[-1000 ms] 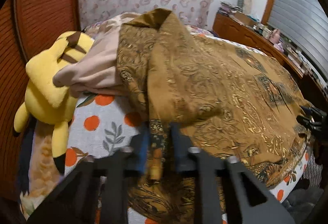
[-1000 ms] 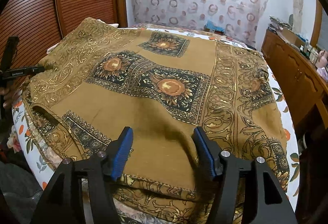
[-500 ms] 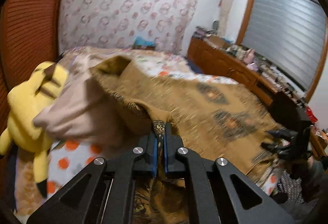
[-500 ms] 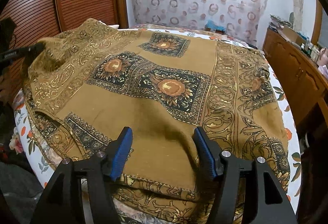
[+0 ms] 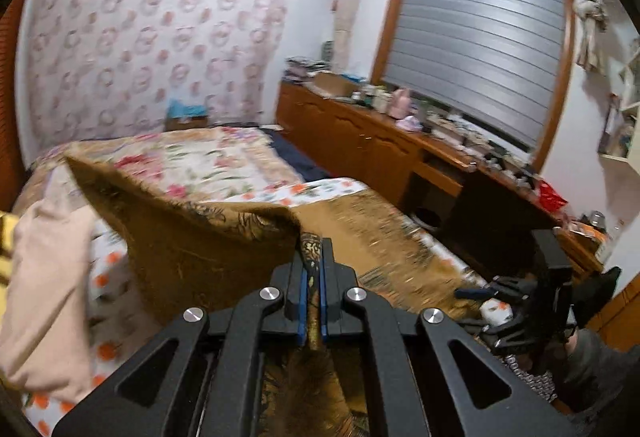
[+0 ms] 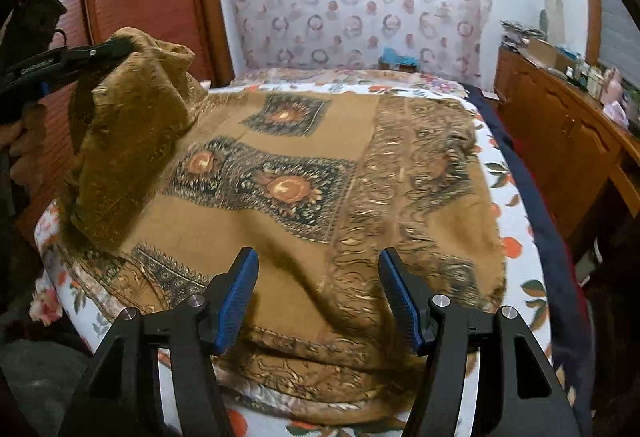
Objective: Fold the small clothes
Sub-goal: 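Lift the shirt side with the left gripper and fold it over the body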
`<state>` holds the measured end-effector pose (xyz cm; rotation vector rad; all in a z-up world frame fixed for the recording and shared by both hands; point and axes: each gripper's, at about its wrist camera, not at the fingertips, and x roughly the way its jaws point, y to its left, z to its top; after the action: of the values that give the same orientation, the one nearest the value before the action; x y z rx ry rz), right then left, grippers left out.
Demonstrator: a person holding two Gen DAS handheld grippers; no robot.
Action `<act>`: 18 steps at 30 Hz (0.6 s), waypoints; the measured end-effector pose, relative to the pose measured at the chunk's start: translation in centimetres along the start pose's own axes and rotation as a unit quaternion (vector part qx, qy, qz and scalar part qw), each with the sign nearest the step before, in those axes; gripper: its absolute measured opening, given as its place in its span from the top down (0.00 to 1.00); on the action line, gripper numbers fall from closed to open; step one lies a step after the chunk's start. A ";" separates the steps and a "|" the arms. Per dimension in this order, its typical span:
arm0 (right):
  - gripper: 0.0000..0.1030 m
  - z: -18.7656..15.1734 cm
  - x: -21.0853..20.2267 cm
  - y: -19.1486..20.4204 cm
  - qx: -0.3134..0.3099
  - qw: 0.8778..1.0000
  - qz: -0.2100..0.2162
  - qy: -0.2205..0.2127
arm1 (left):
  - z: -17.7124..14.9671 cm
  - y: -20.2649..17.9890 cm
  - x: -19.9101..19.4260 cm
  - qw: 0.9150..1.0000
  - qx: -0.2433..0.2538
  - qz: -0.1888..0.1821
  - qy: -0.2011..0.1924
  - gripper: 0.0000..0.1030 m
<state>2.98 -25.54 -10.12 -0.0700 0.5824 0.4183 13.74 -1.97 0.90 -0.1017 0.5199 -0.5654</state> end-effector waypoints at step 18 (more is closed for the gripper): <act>0.37 -2.0 -5.0 -3.7 0.047 0.997 -0.028 -0.052 | 2.6 -8.6 3.0 0.995 0.047 -0.088 0.032 0.93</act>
<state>-0.34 -31.06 -9.27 0.0262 0.4961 0.3369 13.00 -10.94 3.87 -0.0409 0.5489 -0.7663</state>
